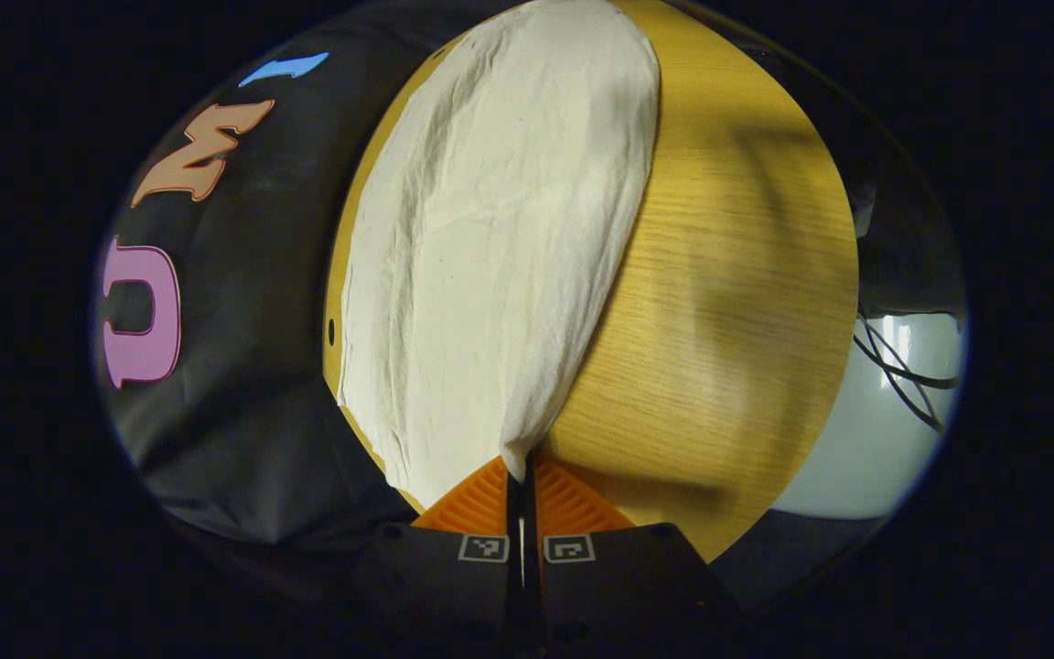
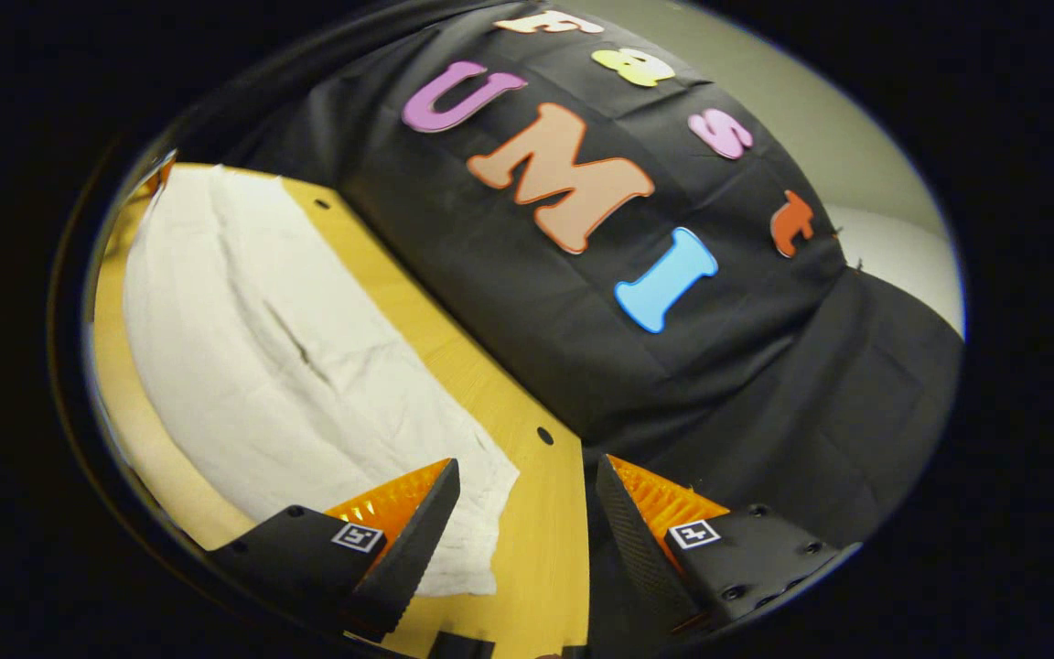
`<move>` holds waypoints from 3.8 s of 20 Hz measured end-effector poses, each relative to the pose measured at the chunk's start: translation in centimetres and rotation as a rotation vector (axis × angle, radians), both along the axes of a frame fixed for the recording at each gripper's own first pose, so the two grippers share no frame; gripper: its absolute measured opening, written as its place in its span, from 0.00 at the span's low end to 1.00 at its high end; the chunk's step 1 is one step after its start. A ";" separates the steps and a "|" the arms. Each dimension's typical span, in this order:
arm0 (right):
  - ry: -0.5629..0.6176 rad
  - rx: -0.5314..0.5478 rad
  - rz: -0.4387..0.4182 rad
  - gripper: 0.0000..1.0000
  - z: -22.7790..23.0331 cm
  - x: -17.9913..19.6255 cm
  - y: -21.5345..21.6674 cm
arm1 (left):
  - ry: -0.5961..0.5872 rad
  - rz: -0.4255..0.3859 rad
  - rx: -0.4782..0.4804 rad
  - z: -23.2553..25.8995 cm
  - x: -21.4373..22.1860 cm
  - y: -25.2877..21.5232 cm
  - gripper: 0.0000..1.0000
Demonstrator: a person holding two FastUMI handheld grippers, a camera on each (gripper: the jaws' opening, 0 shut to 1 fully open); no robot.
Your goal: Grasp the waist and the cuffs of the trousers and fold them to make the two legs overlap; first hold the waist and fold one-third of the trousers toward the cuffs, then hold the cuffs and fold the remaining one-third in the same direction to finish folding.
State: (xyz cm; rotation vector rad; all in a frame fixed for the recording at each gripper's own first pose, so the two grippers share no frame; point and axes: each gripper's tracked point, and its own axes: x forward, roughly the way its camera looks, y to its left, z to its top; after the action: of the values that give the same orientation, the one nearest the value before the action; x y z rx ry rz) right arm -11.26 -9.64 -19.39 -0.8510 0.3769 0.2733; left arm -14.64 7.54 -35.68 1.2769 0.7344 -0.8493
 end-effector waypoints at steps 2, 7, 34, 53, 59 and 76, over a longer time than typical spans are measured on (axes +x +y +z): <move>0.052 -0.076 0.067 0.97 -2.1 -1.1 -0.4 | -0.001 0.002 0.006 0.0 0.0 0.0 0.00; 0.162 -0.210 0.155 0.98 -7.0 -4.1 -1.7 | -0.006 0.014 0.012 0.0 0.0 0.0 0.00; 0.382 -0.356 0.296 0.13 -17.2 -5.1 -3.1 | 0.025 0.106 0.038 -0.1 0.6 0.3 0.00; 0.108 -0.149 0.163 0.10 -7.3 5.9 -2.6 | -0.290 0.399 -0.049 11.5 13.0 0.4 0.00; 0.061 -0.118 0.076 0.10 -6.1 10.6 -1.7 | -0.341 0.412 -0.104 13.3 17.4 -0.9 0.00; 0.071 -0.094 -0.143 0.09 -12.5 23.4 1.9 | -0.357 0.466 -0.287 6.5 33.5 -4.7 0.00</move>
State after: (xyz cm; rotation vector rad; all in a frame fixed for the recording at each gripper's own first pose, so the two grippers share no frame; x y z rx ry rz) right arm 12.17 -7.73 -31.93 -0.9037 0.5180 0.1543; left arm 18.83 2.80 -29.17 0.9130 0.5656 -0.3187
